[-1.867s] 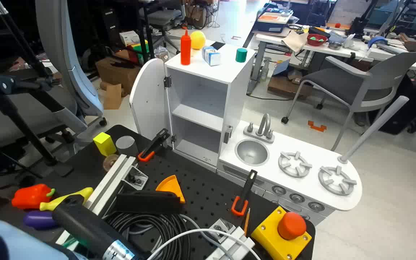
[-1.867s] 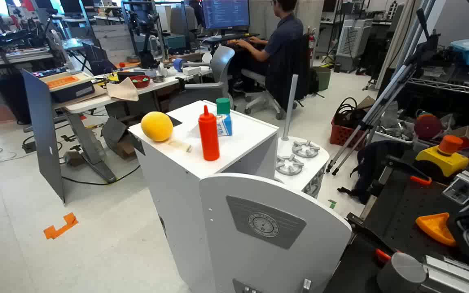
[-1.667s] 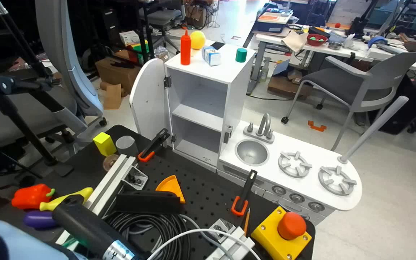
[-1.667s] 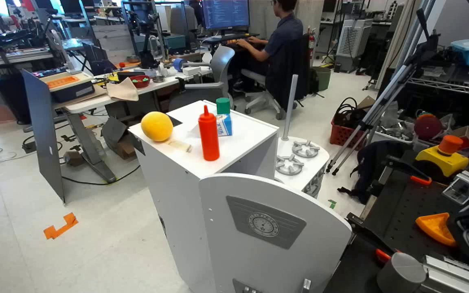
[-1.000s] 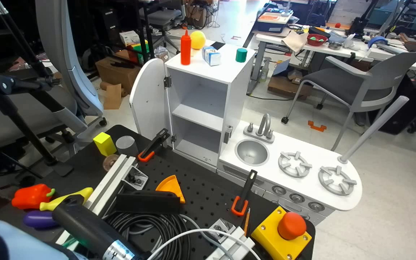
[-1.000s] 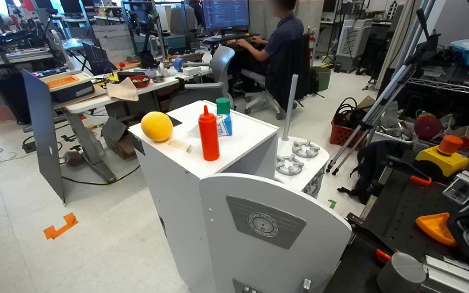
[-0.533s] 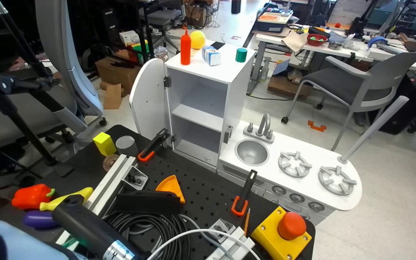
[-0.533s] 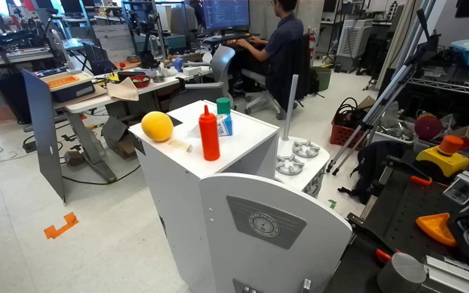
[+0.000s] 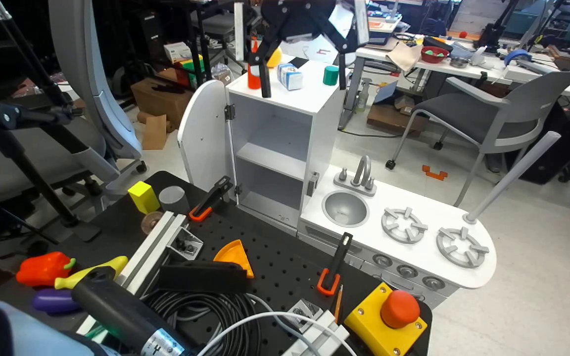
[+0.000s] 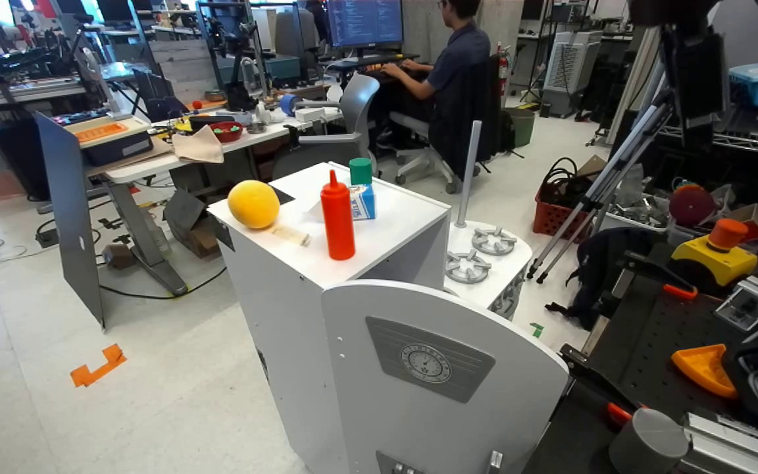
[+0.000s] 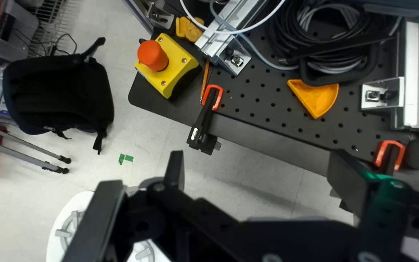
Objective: Close the door of the cabinet
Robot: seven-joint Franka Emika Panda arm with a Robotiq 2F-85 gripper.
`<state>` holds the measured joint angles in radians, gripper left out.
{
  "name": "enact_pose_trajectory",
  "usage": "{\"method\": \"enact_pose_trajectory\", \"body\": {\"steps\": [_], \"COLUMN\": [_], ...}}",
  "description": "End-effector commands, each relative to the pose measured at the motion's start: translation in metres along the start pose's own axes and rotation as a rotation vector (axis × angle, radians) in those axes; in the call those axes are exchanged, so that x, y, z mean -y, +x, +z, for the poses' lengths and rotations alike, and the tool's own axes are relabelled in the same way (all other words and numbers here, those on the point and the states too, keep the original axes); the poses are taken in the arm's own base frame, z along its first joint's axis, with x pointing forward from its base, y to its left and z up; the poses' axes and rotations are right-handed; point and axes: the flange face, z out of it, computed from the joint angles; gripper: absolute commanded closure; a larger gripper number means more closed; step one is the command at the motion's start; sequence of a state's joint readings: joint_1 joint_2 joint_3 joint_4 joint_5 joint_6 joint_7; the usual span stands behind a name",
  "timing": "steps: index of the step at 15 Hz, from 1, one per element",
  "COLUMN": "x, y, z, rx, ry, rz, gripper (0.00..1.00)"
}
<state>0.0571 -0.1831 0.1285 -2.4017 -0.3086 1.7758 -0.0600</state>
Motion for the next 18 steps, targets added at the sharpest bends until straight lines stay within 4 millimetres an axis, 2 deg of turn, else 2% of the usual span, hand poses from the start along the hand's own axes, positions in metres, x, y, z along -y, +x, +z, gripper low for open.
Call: {"method": "enact_pose_trajectory", "body": {"steps": [1,5,9,15,18], "x": [0.033,0.075,0.116,0.179,0.205], "y": [0.031,0.055,0.071,0.09,0.107], "z": [0.004,0.009,0.004,-0.009,-0.012], "rx": [0.119,0.171,0.113,-0.079,-0.201], "ry": [-0.07,-0.043,0.14,0.436,0.487], "rz": [-0.071,-0.135,-0.092,0.031,0.124], "gripper": [0.0,0.0,0.0,0.0,0.0]}}
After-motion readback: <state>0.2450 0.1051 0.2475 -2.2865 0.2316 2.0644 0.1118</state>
